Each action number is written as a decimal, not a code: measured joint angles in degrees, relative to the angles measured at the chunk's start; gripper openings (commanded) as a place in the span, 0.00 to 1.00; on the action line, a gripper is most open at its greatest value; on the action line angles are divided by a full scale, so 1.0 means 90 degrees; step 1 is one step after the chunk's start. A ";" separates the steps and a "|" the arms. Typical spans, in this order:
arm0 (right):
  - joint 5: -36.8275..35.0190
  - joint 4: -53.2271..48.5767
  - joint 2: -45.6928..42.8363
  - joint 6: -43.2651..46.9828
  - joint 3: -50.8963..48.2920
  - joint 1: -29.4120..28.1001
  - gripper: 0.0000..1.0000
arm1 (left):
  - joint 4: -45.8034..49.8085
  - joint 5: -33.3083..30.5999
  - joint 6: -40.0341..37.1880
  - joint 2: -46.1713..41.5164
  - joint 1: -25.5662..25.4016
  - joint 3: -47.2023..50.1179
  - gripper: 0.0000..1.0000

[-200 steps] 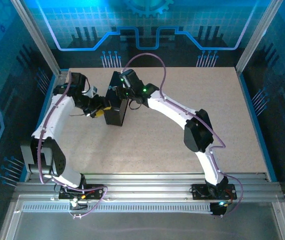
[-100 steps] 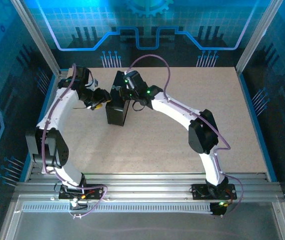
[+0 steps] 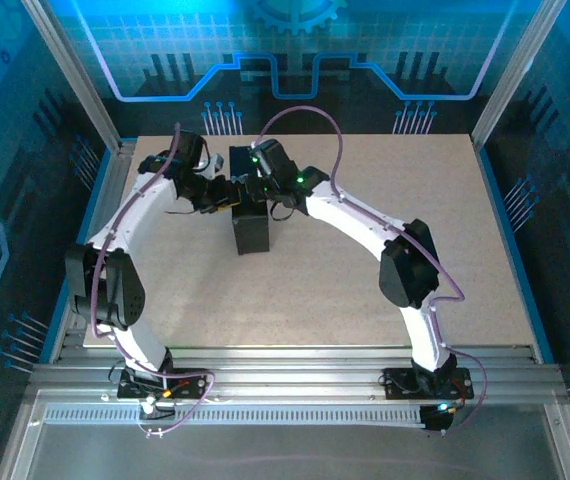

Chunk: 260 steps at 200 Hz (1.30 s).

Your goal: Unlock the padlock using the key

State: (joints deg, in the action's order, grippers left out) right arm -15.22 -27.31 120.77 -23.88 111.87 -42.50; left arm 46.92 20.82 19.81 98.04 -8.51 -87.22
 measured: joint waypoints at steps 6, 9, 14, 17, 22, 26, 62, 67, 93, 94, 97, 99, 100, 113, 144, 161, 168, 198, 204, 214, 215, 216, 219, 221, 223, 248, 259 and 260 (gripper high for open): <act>0.0005 -0.0046 0.0019 0.0019 0.0051 0.0024 0.00 | -0.0036 0.0002 -0.0015 0.0000 -0.0032 0.0012 0.23; 0.0005 -0.0070 0.0029 0.0024 0.0078 0.0036 0.00 | -0.0068 0.0005 -0.0032 0.0000 -0.0041 0.0022 0.23; 0.0010 -0.0112 0.0051 0.0044 0.0119 0.0053 0.00 | -0.0112 0.0007 -0.0034 0.0000 -0.0056 0.0041 0.23; 0.0010 -0.0131 0.0066 0.0049 0.0146 0.0058 0.00 | -0.0129 0.0015 -0.0036 0.0000 -0.0058 0.0049 0.22; 0.0022 -0.0170 0.0095 0.0070 0.0204 0.0066 0.00 | -0.0160 0.0032 -0.0036 0.0000 -0.0058 0.0063 0.22; 0.0027 -0.0204 0.0121 0.0097 0.0250 0.0075 0.00 | -0.0189 0.0044 -0.0036 0.0000 -0.0058 0.0080 0.22; 0.0027 -0.0585 0.0495 0.0216 0.0896 0.0119 0.00 | -0.0517 0.0078 -0.0034 -0.0024 -0.0058 0.0219 0.22; 0.0024 -0.0610 0.0561 0.0233 0.0993 0.0126 0.00 | -0.0563 0.0080 -0.0034 -0.0024 -0.0058 0.0236 0.21; 0.0017 -0.0682 0.0821 0.0306 0.1377 0.0148 0.00 | -0.0775 0.0107 -0.0032 -0.0029 -0.0053 0.0308 0.20; 0.0015 -0.0682 0.0828 0.0304 0.1384 0.0151 0.00 | -0.0780 0.0112 -0.0032 -0.0029 -0.0056 0.0313 0.20; 0.0002 -0.0685 0.0850 0.0311 0.1418 0.0153 0.00 | -0.0801 0.0117 -0.0034 -0.0029 -0.0053 0.0321 0.20; 0.0002 -0.0682 0.0867 0.0308 0.1440 0.0153 0.00 | -0.0814 0.0117 -0.0032 -0.0029 -0.0053 0.0328 0.20; 0.0000 -0.0682 0.0872 0.0308 0.1450 0.0153 0.00 | -0.0818 0.0119 -0.0032 -0.0029 -0.0053 0.0330 0.19; -0.0056 -0.0685 0.0981 0.0296 0.1593 0.0155 0.00 | -0.0872 0.0131 -0.0032 -0.0032 -0.0049 0.0345 0.19; -0.0274 -0.0554 0.1362 0.0068 0.2074 0.0158 0.00 | -0.0967 0.0216 -0.0032 -0.0029 -0.0049 0.0381 0.18; -0.0440 -0.0525 0.1613 -0.0068 0.2414 0.0158 0.00 | -0.1020 0.0231 -0.0029 -0.0029 -0.0049 0.0396 0.18; -0.0464 -0.0544 0.1676 -0.0121 0.2523 0.0158 0.00 | -0.1078 0.0231 -0.0029 -0.0029 -0.0044 0.0410 0.18; -0.0517 -0.0391 0.1625 -0.0211 0.2365 0.0160 0.00 | -0.1107 0.0245 -0.0002 -0.0029 -0.0024 0.0423 0.22; -0.0522 -0.0262 0.1547 -0.0226 0.2203 0.0165 0.00 | -0.1110 0.0267 0.0005 -0.0029 -0.0012 0.0423 0.23; -0.0498 -0.0053 0.1428 -0.0231 0.1948 0.0182 0.00 | -0.1107 0.0323 0.0024 -0.0027 0.0000 0.0423 0.24; -0.0498 -0.0036 0.1416 -0.0233 0.1923 0.0185 0.00 | -0.1107 0.0333 0.0024 -0.0027 0.0005 0.0423 0.24; -0.0493 0.0000 0.1387 -0.0233 0.1877 0.0192 0.00 | -0.1107 0.0338 0.0024 -0.0024 0.0007 0.0423 0.24; -0.0474 0.0053 0.1353 -0.0233 0.1807 0.0194 0.00 | -0.1107 0.0352 0.0032 -0.0022 0.0012 0.0423 0.25; -0.0471 0.0097 0.1319 -0.0238 0.1741 0.0204 0.00 | -0.1107 0.0369 0.0041 -0.0022 0.0015 0.0423 0.25; -0.0461 0.0146 0.1282 -0.0238 0.1673 0.0216 0.00 | -0.1107 0.0386 0.0041 -0.0019 0.0019 0.0423 0.25; -0.0306 0.0398 0.0855 -0.0245 0.0996 0.0364 0.00 | -0.1056 0.0658 0.0078 0.0017 0.0022 0.0418 0.30; -0.0255 0.0427 0.0690 -0.0245 0.0772 0.0476 0.00 | -0.0967 0.0823 0.0097 0.0051 0.0022 0.0418 0.32; -0.0257 0.0423 0.0670 -0.0243 0.0750 0.0495 0.00 | -0.0954 0.0850 0.0097 0.0056 0.0022 0.0418 0.32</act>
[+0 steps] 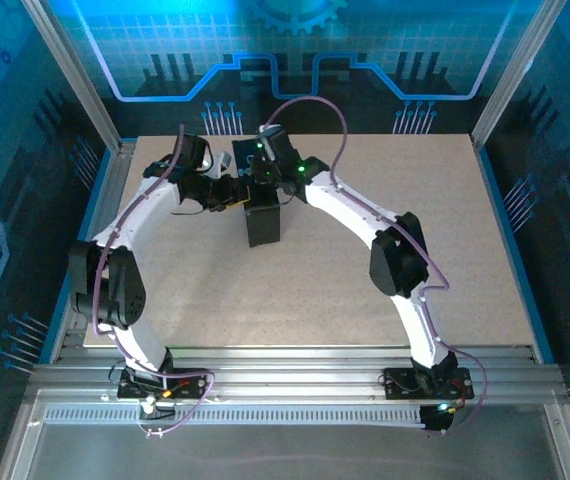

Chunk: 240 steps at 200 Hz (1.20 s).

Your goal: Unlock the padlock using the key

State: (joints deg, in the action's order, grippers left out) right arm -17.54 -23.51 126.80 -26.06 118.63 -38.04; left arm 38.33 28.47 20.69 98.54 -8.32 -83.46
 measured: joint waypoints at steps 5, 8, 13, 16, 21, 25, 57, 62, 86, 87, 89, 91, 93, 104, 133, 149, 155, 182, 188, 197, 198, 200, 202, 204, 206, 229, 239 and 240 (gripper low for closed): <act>0.0002 -0.0002 -0.0058 0.0000 -0.0080 0.0066 0.00 | 0.0019 0.0083 0.0012 0.0015 0.0000 0.0000 0.34; 0.0002 -0.0005 -0.0090 0.0002 -0.0131 0.0119 0.00 | 0.0034 0.0129 0.0012 0.0024 0.0000 0.0000 0.34; -0.0002 -0.0005 -0.0141 0.0005 -0.0211 0.0211 0.00 | 0.0066 0.0185 0.0029 0.0039 0.0000 0.0000 0.36; 0.0000 0.0000 -0.0165 0.0012 -0.0260 0.0270 0.00 | 0.0078 0.0219 0.0022 0.0049 0.0002 0.0000 0.36; 0.0000 -0.0010 -0.0202 0.0017 -0.0318 0.0357 0.00 | 0.0097 0.0272 0.0029 0.0061 0.0002 0.0000 0.36; -0.0002 -0.0012 -0.0240 0.0019 -0.0393 0.0449 0.00 | 0.0112 0.0304 0.0039 0.0073 0.0000 0.0000 0.36; 0.0002 0.0036 -0.0614 0.0019 -0.1243 0.0964 0.00 | 0.0279 0.0447 0.0039 0.0087 0.0000 -0.0012 0.43; 0.0010 0.0041 -0.0680 0.0019 -0.1409 0.1003 0.00 | 0.0318 0.0447 0.0039 0.0087 0.0000 -0.0022 0.44; 0.0066 0.0155 -0.1049 0.0024 -0.2373 0.1112 0.00 | 0.0529 0.0461 0.0044 0.0083 0.0022 -0.0109 0.47; 0.0066 0.0158 -0.1059 0.0027 -0.2399 0.1112 0.00 | 0.0537 0.0464 0.0044 0.0083 0.0022 -0.0112 0.48; 0.0066 0.0158 -0.1086 0.0027 -0.2465 0.1115 0.00 | 0.0551 0.0464 0.0041 0.0080 0.0029 -0.0121 0.48; 0.0068 0.0177 -0.1124 0.0029 -0.2569 0.1124 0.00 | 0.0568 0.0464 0.0044 0.0080 0.0034 -0.0129 0.48; 0.0080 0.0194 -0.1158 0.0034 -0.2671 0.1124 0.00 | 0.0576 0.0466 0.0046 0.0075 0.0039 -0.0141 0.48; 0.0107 0.0287 -0.1331 0.0046 -0.3169 0.1161 0.00 | 0.0629 0.0469 0.0041 0.0034 0.0085 -0.0177 0.48; 0.0199 0.0512 -0.1615 0.0049 -0.4432 0.1406 0.00 | 0.0741 0.0466 0.0041 -0.0223 0.0238 -0.0272 0.49; 0.0216 0.0573 -0.1617 0.0046 -0.4898 0.1571 0.01 | 0.0772 0.0466 0.0041 -0.0386 0.0306 -0.0323 0.49; 0.0214 0.0580 -0.1617 0.0046 -0.5032 0.1615 0.02 | 0.0780 0.0466 0.0041 -0.0432 0.0325 -0.0338 0.49; 0.0245 0.0763 -0.1649 0.0066 -0.5219 0.1668 0.18 | 0.0860 0.0444 0.0041 -0.0580 0.0393 -0.0355 0.49; 0.0282 0.0780 -0.1649 0.0070 -0.5219 0.1671 0.24 | 0.0877 0.0435 0.0041 -0.0597 0.0410 -0.0352 0.49; 0.0338 0.0789 -0.1649 0.0090 -0.5231 0.1688 0.35 | 0.0884 0.0420 0.0041 -0.0614 0.0440 -0.0352 0.50; 0.0345 0.0787 -0.1649 0.0100 -0.5231 0.1693 0.36 | 0.0884 0.0418 0.0041 -0.0614 0.0444 -0.0352 0.49; 0.0347 0.0784 -0.1649 0.0121 -0.5231 0.1693 0.37 | 0.0884 0.0418 0.0041 -0.0622 0.0452 -0.0352 0.50; 0.0359 0.0782 -0.1649 0.0117 -0.5231 0.1695 0.39 | 0.0884 0.0415 0.0041 -0.0622 0.0459 -0.0352 0.50; 0.0359 0.0782 -0.1649 0.0114 -0.5231 0.1700 0.40 | 0.0884 0.0413 0.0041 -0.0624 0.0464 -0.0352 0.50; 0.0362 0.0782 -0.1649 0.0129 -0.5231 0.1705 0.41 | 0.0884 0.0413 0.0041 -0.0629 0.0478 -0.0352 0.50; 0.0461 0.0675 -0.1707 0.0342 -0.5229 0.1736 0.52 | 0.0884 0.0369 0.0041 -0.0714 0.0614 -0.0284 0.50; 0.0510 0.0559 -0.1795 0.0425 -0.5200 0.1732 0.58 | 0.0884 0.0362 0.0041 -0.0767 0.0680 -0.0233 0.50; 0.0517 0.0544 -0.1802 0.0447 -0.5195 0.1732 0.59 | 0.0884 0.0362 0.0041 -0.0770 0.0685 -0.0228 0.50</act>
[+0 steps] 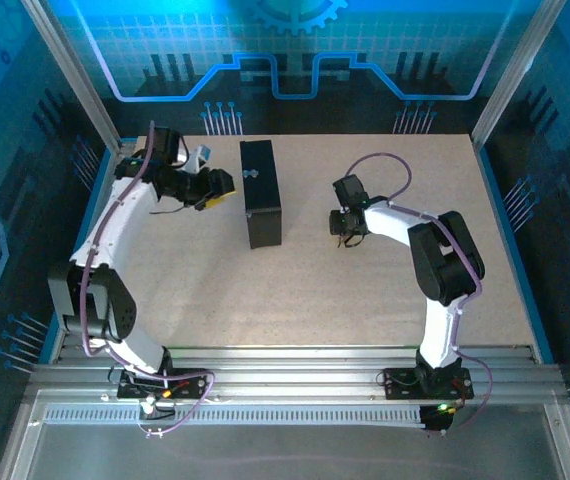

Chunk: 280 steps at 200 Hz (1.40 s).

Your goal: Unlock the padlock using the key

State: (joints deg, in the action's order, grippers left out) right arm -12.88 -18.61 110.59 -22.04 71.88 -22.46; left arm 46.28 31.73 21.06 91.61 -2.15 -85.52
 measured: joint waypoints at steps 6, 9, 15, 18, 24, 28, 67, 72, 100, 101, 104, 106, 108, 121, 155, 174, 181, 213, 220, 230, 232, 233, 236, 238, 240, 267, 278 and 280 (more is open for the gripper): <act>0.0022 -0.0095 -0.0061 0.0061 0.0063 -0.0007 0.65 | 0.0000 0.0000 0.0000 -0.0034 0.0039 0.0041 0.50; 0.0036 -0.0148 -0.0087 0.0114 0.0107 -0.0012 0.66 | 0.0000 0.0000 0.0000 -0.0051 0.0058 0.0061 0.50; 0.0075 -0.0223 -0.0136 0.0194 0.0204 -0.0017 0.66 | 0.0000 -0.0007 0.0000 -0.0078 0.0090 0.0097 0.50; 0.0090 -0.0262 -0.0163 0.0175 0.0260 -0.0027 0.66 | 0.0000 -0.0015 0.0000 -0.0095 0.0104 0.0117 0.50; 0.0121 -0.0338 -0.0211 0.0238 0.0389 -0.0044 0.67 | 0.0000 -0.0024 0.0000 -0.0117 0.0131 0.0151 0.50; 0.0151 -0.0374 -0.0240 0.0262 0.0471 -0.0056 0.67 | 0.0002 -0.0032 0.0000 -0.0131 0.0146 0.0170 0.50; 0.0321 -0.0719 -0.0537 0.0240 0.1350 -0.0483 0.78 | 0.0022 -0.0240 0.0000 -0.0187 0.0182 0.0284 0.50; 0.0325 -0.0767 -0.0537 0.0187 0.1484 -0.0568 0.99 | 0.0022 -0.0277 0.0000 -0.0187 0.0180 0.0308 0.50; 0.0321 -0.1032 -0.0532 0.0032 0.2259 -0.1105 1.00 | 0.0066 -0.0724 0.0002 -0.0189 0.0182 0.0481 0.50; 0.0321 -0.1039 -0.0529 0.0022 0.2278 -0.1117 1.00 | 0.0070 -0.0750 0.0005 -0.0189 0.0182 0.0491 0.50; 0.0321 -0.1052 -0.0525 -0.0002 0.2353 -0.1163 1.00 | 0.0083 -0.0801 0.0005 -0.0187 0.0182 0.0505 0.50; 0.0321 -0.1066 -0.0520 -0.0017 0.2412 -0.1202 1.00 | 0.0092 -0.0845 0.0010 -0.0187 0.0182 0.0517 0.50; 0.0321 -0.1076 -0.0512 -0.0029 0.2448 -0.1226 1.00 | 0.0092 -0.0872 0.0015 -0.0187 0.0182 0.0525 0.50; 0.0321 -0.1137 -0.0440 -0.0129 0.2771 -0.1392 1.00 | 0.0151 -0.1083 0.0051 -0.0187 0.0182 0.0576 0.50; 0.0323 -0.1358 0.0010 -0.0347 0.3507 -0.1583 1.00 | 0.0165 -0.1392 0.0165 -0.0175 0.0192 0.0622 0.50; 0.0323 -0.1600 0.0362 -0.0430 0.3937 -0.1651 1.00 | 0.0165 -0.1447 0.0175 -0.0148 0.0206 0.0646 0.50; 0.0321 -0.1688 0.0508 -0.0459 0.4114 -0.1683 1.00 | 0.0165 -0.1455 0.0189 -0.0131 0.0219 0.0648 0.50; 0.0318 -0.2028 0.1035 -0.0529 0.4794 -0.1880 1.00 | 0.0163 -0.1460 0.0287 -0.0029 0.0240 0.0653 0.50; 0.0318 -0.2059 0.1073 -0.0534 0.4833 -0.1921 1.00 | 0.0163 -0.1460 0.0289 -0.0019 0.0240 0.0653 0.50; 0.0318 -0.2108 0.1107 -0.0554 0.4862 -0.1974 1.00 | 0.0160 -0.1460 0.0291 -0.0017 0.0240 0.0658 0.50; 0.0318 -0.2113 0.1110 -0.0554 0.4862 -0.1984 1.00 | 0.0160 -0.1460 0.0291 -0.0017 0.0243 0.0658 0.50; 0.0318 -0.2115 0.1110 -0.0556 0.4862 -0.1991 1.00 | 0.0163 -0.1460 0.0291 -0.0017 0.0243 0.0658 0.50; 0.0318 -0.2127 0.1117 -0.0561 0.4867 -0.2006 1.00 | 0.0163 -0.1460 0.0291 -0.0017 0.0248 0.0661 0.50; 0.0318 -0.2135 0.1122 -0.0563 0.4874 -0.2008 1.00 | 0.0163 -0.1460 0.0291 -0.0017 0.0245 0.0663 0.50; 0.0318 -0.2149 0.1127 -0.0571 0.4884 -0.2016 1.00 | 0.0160 -0.1460 0.0291 -0.0017 0.0248 0.0663 0.50; 0.0318 -0.2263 0.1287 -0.0602 0.5124 -0.2062 1.00 | 0.0160 -0.1460 0.0291 -0.0017 0.0257 0.0663 0.50; 0.0308 -0.2312 0.1367 -0.0602 0.5238 -0.2072 1.00 | 0.0160 -0.1460 0.0291 -0.0017 0.0265 0.0665 0.50; 0.0308 -0.2324 0.1387 -0.0602 0.5260 -0.2072 1.00 | 0.0160 -0.1460 0.0291 -0.0017 0.0265 0.0665 0.50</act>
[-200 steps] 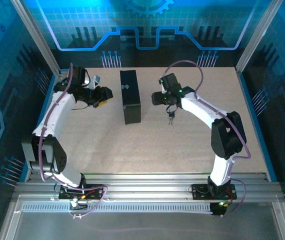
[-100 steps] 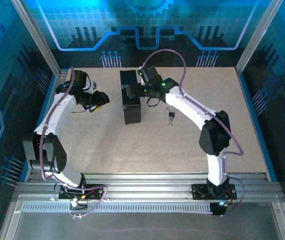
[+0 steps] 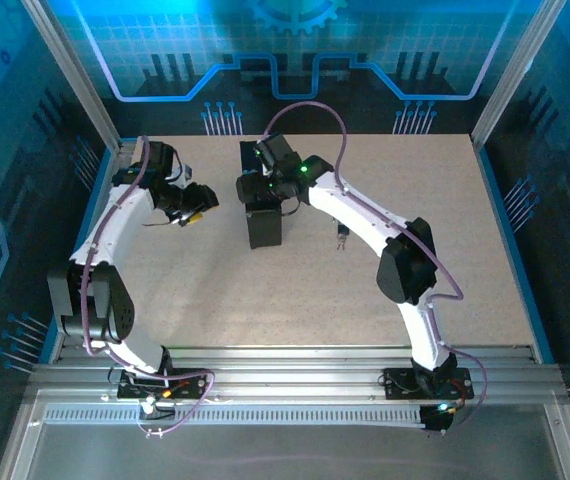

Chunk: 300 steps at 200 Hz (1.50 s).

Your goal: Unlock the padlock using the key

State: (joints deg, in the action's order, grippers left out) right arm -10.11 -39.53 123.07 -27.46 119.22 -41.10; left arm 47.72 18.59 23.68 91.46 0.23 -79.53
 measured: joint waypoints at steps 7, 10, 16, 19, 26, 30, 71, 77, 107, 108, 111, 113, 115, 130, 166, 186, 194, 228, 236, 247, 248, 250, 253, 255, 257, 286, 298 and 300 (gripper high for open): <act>-0.0012 -0.0034 0.0053 0.0000 0.0068 -0.0012 1.00 | 0.0000 0.0002 0.0000 0.0000 0.0000 0.0007 0.50; -0.0015 -0.0056 0.0080 0.0000 0.0102 -0.0012 1.00 | -0.0002 0.0000 0.0000 0.0000 0.0002 0.0012 0.50; -0.0017 -0.0092 0.0141 0.0000 0.0175 -0.0024 1.00 | -0.0002 0.0002 0.0000 0.0000 0.0005 0.0022 0.50; -0.0017 -0.0109 0.0175 0.0002 0.0214 -0.0029 1.00 | 0.0000 0.0002 0.0000 0.0000 0.0005 0.0027 0.50; -0.0019 -0.0160 0.0265 0.0000 0.0308 -0.0041 1.00 | 0.0000 0.0002 0.0000 0.0005 0.0005 0.0034 0.50; -0.0019 -0.0194 0.0318 0.0000 0.0369 -0.0051 1.00 | 0.0002 0.0002 0.0000 0.0005 0.0005 0.0036 0.50; 0.0010 -0.0194 0.0500 -0.0129 0.0435 -0.0061 0.92 | 0.0002 0.0002 -0.0005 0.0010 0.0012 0.0068 0.50; 0.0044 -0.0066 0.0444 -0.0155 0.0304 -0.0051 0.90 | 0.0002 0.0002 -0.0005 0.0010 0.0012 0.0068 0.50; 0.0636 0.1005 -0.0240 -0.0498 -0.1010 0.0206 0.88 | 0.0007 0.0005 -0.0010 0.0010 0.0017 0.0068 0.49; 0.0663 0.1044 -0.0265 -0.0512 -0.1056 0.0223 0.88 | 0.0007 0.0005 -0.0010 0.0010 0.0017 0.0068 0.49; 0.0758 0.1195 -0.0359 -0.0568 -0.1243 0.0277 0.88 | 0.0007 0.0005 -0.0010 0.0010 0.0017 0.0068 0.49; 0.0818 0.1258 -0.0408 -0.0602 -0.1331 0.0306 0.88 | 0.0007 0.0007 -0.0010 0.0010 0.0017 0.0068 0.49; 0.0911 0.1370 -0.0478 -0.0656 -0.1462 0.0357 0.89 | 0.0007 0.0005 -0.0010 0.0010 0.0015 0.0068 0.50; 0.1571 0.2089 -0.0945 -0.1073 -0.2378 0.0724 0.91 | 0.0010 0.0000 -0.0015 0.0010 -0.0034 0.0068 0.49; 0.2373 0.2572 -0.1379 -0.1515 -0.3461 0.1236 1.00 | 0.0107 -0.0148 -0.0012 0.0155 -0.0641 -0.0112 0.49; 0.2453 0.2409 -0.1382 -0.1443 -0.3912 0.1248 1.00 | 0.0092 -0.0219 0.0022 0.0406 -0.1056 -0.0352 0.49; 0.2589 0.2378 -0.1392 -0.1447 -0.4051 0.1285 1.00 | 0.0061 -0.0236 0.0041 0.0515 -0.1180 -0.0418 0.49; 0.2727 0.2351 -0.1413 -0.1183 -0.4087 0.1379 1.00 | 0.0002 -0.0287 0.0168 0.0835 -0.1350 -0.0539 0.49; 0.2735 0.2356 -0.1413 -0.1110 -0.4087 0.1379 1.00 | 0.0002 -0.0316 0.0192 0.0889 -0.1367 -0.0580 0.49; 0.2759 0.2356 -0.1413 -0.1035 -0.4087 0.1379 1.00 | 0.0000 -0.0389 0.0209 0.0964 -0.1392 -0.0646 0.49; 0.2761 0.2356 -0.1413 -0.1032 -0.4087 0.1382 1.00 | 0.0000 -0.0398 0.0211 0.0974 -0.1396 -0.0653 0.49; 0.2776 0.2358 -0.1413 -0.1015 -0.4090 0.1382 1.00 | 0.0000 -0.0415 0.0211 0.0986 -0.1406 -0.0661 0.49; 0.2783 0.2368 -0.1413 -0.1001 -0.4095 0.1382 1.00 | -0.0002 -0.0440 0.0211 0.0998 -0.1418 -0.0670 0.49; 0.2795 0.2373 -0.1413 -0.0986 -0.4099 0.1384 1.00 | -0.0002 -0.0452 0.0211 0.1005 -0.1423 -0.0678 0.49; 0.2805 0.2385 -0.1413 -0.0976 -0.4107 0.1387 1.00 | -0.0002 -0.0486 0.0214 0.1020 -0.1435 -0.0685 0.49; 0.3062 0.2652 -0.1413 -0.0930 -0.4279 0.1469 1.00 | -0.0080 -0.0957 0.0340 0.1190 -0.1600 -0.0697 0.49; 0.3211 0.2800 -0.1413 -0.0952 -0.4379 0.1511 1.00 | -0.0175 -0.1161 0.0393 0.1285 -0.1637 -0.0697 0.50; 0.3237 0.2837 -0.1413 -0.0959 -0.4398 0.1520 1.00 | -0.0192 -0.1195 0.0403 0.1304 -0.1637 -0.0697 0.50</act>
State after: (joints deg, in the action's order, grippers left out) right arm 19.03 -14.00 110.34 -36.10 79.64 -27.42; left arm 46.00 7.84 27.31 103.20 -14.50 -85.80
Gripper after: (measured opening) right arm 0.999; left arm 0.495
